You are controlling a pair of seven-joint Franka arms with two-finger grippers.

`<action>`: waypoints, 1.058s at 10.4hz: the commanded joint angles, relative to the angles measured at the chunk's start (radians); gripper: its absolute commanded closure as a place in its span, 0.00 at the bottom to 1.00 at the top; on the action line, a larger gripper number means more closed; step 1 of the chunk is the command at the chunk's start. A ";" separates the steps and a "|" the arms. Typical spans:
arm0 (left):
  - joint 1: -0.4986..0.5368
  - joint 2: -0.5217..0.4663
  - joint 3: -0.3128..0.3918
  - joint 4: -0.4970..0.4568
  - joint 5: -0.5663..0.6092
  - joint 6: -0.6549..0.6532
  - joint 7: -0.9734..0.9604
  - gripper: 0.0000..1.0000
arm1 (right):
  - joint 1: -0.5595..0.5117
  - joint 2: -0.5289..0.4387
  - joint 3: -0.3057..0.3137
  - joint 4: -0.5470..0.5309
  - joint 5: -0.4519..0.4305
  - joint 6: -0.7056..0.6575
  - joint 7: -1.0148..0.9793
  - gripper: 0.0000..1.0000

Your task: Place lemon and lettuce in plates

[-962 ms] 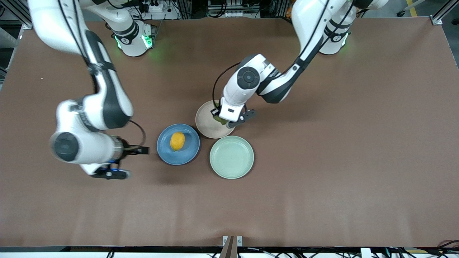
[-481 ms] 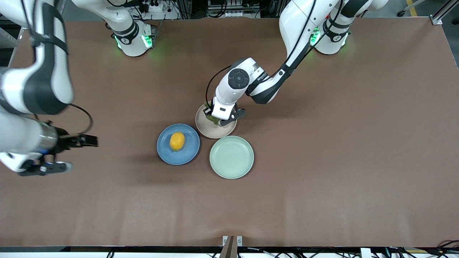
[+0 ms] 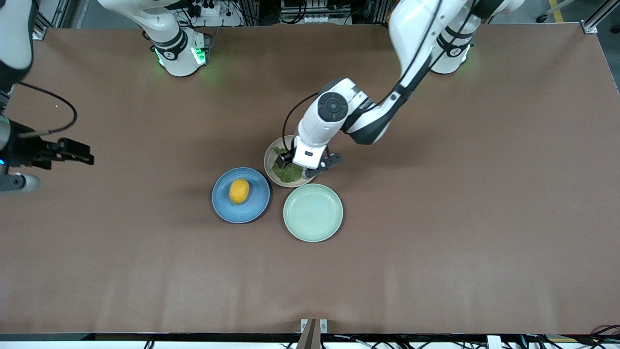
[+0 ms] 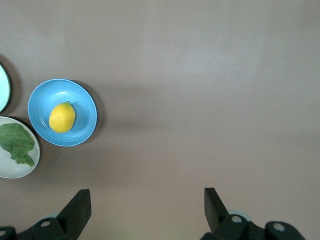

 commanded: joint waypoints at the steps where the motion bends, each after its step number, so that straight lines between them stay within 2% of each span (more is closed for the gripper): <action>1: 0.049 -0.155 -0.003 -0.035 0.119 -0.157 0.041 0.00 | -0.017 -0.087 0.079 -0.123 -0.086 0.026 0.010 0.00; 2: 0.067 -0.190 -0.003 -0.035 0.182 -0.216 0.060 0.00 | -0.020 -0.139 0.080 -0.210 -0.088 0.084 0.012 0.00; 3: 0.096 -0.218 -0.003 -0.033 0.240 -0.283 0.157 0.00 | -0.027 -0.168 0.080 -0.265 -0.088 0.138 0.003 0.00; 4: 0.162 -0.251 -0.003 -0.033 0.250 -0.332 0.304 0.00 | -0.030 -0.174 0.080 -0.272 -0.086 0.143 0.004 0.00; 6: 0.236 -0.314 -0.003 -0.032 0.251 -0.424 0.426 0.00 | -0.050 -0.196 0.102 -0.313 -0.068 0.178 0.007 0.00; 9: 0.381 -0.390 -0.003 -0.010 0.219 -0.437 0.722 0.00 | -0.059 -0.205 0.111 -0.326 -0.068 0.198 0.011 0.00; 11: 0.472 -0.445 0.003 -0.009 0.158 -0.498 0.912 0.00 | -0.061 -0.205 0.111 -0.326 -0.068 0.203 0.014 0.00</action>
